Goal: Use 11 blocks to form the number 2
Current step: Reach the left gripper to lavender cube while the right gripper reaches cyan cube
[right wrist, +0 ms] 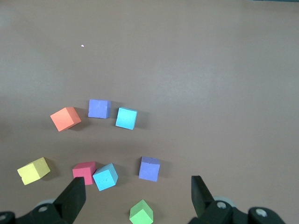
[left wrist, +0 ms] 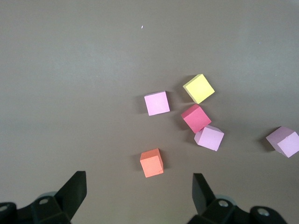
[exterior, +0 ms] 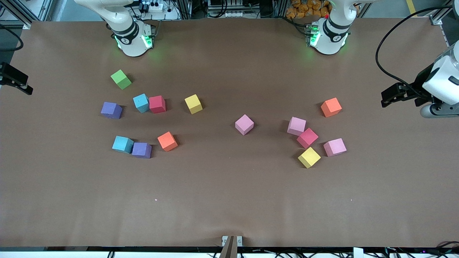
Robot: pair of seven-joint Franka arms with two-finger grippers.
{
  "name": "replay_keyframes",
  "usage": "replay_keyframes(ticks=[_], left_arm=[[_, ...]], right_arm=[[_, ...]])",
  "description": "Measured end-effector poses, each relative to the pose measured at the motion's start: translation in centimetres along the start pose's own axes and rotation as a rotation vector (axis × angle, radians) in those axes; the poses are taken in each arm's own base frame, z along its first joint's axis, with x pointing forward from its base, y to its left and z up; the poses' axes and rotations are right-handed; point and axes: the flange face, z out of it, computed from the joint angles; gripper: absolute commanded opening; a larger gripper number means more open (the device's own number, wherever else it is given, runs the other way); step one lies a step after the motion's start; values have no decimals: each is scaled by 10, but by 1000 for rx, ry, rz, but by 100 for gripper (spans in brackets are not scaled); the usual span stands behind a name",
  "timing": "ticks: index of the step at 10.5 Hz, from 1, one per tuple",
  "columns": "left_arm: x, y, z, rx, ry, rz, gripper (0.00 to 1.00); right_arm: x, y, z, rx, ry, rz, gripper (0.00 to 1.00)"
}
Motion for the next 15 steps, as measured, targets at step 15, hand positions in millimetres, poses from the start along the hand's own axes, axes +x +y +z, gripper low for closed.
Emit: replay_keyframes(ticks=[15], left_arm=[[-44, 318, 236, 73, -93, -385, 100]], right_arm=[[29, -32, 298, 63, -310, -26, 100]])
